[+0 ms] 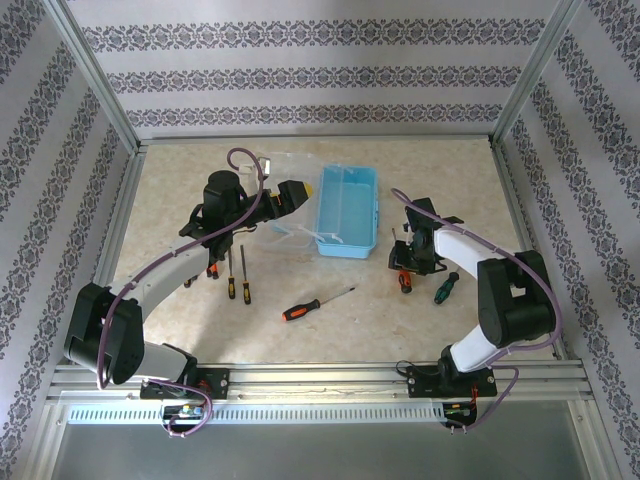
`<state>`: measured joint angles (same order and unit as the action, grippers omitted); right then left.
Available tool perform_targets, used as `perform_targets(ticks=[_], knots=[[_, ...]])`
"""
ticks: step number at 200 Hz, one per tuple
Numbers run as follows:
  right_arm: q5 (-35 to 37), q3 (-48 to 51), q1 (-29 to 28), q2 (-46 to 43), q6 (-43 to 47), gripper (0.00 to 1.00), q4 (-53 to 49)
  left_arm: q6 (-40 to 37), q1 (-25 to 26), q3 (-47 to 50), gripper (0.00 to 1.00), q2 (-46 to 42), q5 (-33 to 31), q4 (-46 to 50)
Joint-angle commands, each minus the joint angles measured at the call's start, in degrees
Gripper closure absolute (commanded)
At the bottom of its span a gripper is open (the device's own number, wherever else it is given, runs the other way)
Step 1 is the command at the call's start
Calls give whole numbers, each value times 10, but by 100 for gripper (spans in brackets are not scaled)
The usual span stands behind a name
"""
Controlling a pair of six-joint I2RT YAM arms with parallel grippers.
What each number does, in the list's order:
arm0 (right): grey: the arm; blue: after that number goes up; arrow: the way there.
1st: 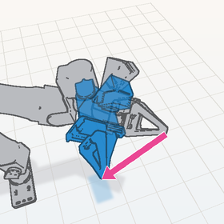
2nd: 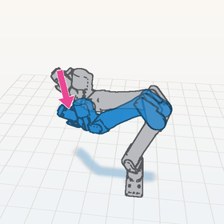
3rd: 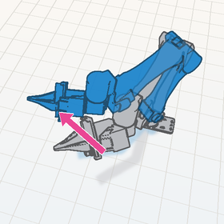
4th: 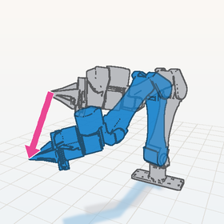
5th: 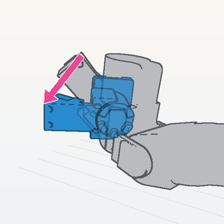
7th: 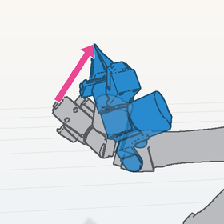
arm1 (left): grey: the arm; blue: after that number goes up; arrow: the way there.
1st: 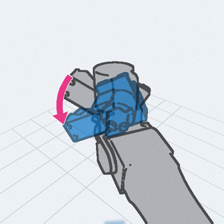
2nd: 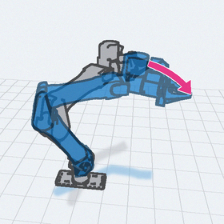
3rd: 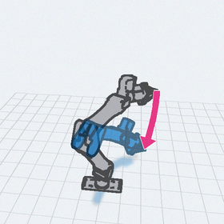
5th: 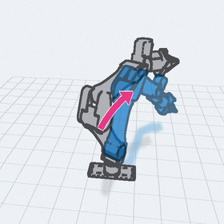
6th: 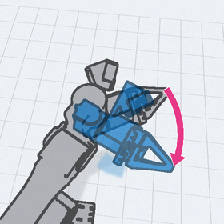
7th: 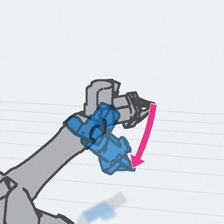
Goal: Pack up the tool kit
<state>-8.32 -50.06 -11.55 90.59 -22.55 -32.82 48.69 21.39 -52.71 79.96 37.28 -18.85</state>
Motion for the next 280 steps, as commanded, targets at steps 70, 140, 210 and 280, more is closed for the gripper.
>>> perform_targets(ticks=[70,140,210,280], knots=[[49,-25,-38,41,-17,69,-5,-17,5,-6,0,-17,-13,12],[56,-17,-33,5,-16,77,6,-22,5,-6,0,-17,-19,16],[56,-16,-27,-60,-21,78,0,-32,1,-9,0,-26,-33,34],[52,-62,-44,-90,-34,79,-15,5,-25,-1,0,-19,-33,19]])
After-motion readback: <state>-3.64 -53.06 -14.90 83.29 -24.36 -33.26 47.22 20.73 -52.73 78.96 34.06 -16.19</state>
